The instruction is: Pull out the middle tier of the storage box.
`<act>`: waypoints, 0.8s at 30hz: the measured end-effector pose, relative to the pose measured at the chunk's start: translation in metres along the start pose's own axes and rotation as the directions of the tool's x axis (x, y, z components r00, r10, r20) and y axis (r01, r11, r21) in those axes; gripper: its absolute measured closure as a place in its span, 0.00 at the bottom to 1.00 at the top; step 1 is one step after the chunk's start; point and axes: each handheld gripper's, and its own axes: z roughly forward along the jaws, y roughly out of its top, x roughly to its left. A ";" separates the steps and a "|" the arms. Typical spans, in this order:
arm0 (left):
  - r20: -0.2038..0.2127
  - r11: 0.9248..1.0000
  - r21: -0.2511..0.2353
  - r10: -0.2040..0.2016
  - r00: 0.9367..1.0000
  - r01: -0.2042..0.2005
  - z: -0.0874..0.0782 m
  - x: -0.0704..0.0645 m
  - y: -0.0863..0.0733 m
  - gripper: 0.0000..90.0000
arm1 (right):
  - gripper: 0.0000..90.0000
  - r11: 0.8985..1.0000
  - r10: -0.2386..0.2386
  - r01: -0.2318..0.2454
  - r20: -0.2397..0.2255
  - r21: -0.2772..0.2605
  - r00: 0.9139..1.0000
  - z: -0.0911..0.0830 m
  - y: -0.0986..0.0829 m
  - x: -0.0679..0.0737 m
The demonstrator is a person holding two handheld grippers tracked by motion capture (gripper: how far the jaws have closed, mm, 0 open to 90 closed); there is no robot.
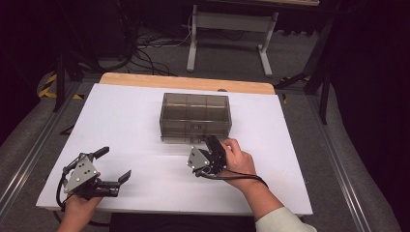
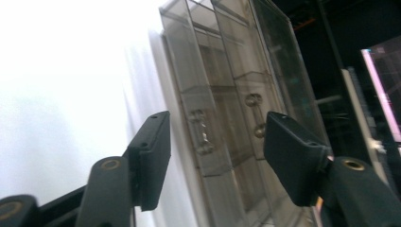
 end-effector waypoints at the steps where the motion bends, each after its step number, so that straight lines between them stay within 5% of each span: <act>1: 0.000 1.000 0.000 0.001 1.000 -0.001 0.000 0.000 0.000 0.00 | 0.46 1.000 0.013 -0.013 -0.016 -0.009 1.000 -0.002 0.000 -0.001; 11: -0.001 1.000 0.001 0.001 1.000 -0.001 0.000 0.000 0.000 0.00 | 0.43 0.992 0.103 -0.111 -0.107 -0.068 0.989 -0.011 -0.002 -0.019; 21: -0.012 1.000 0.003 0.016 1.000 -0.016 -0.001 0.001 0.000 0.00 | 0.47 0.964 0.223 -0.249 -0.232 -0.090 0.947 -0.012 -0.007 -0.040; 24: -0.014 1.000 0.002 0.016 1.000 -0.016 -0.001 0.002 0.000 0.00 | 0.48 0.955 0.251 -0.284 -0.281 -0.083 0.926 -0.011 -0.010 -0.045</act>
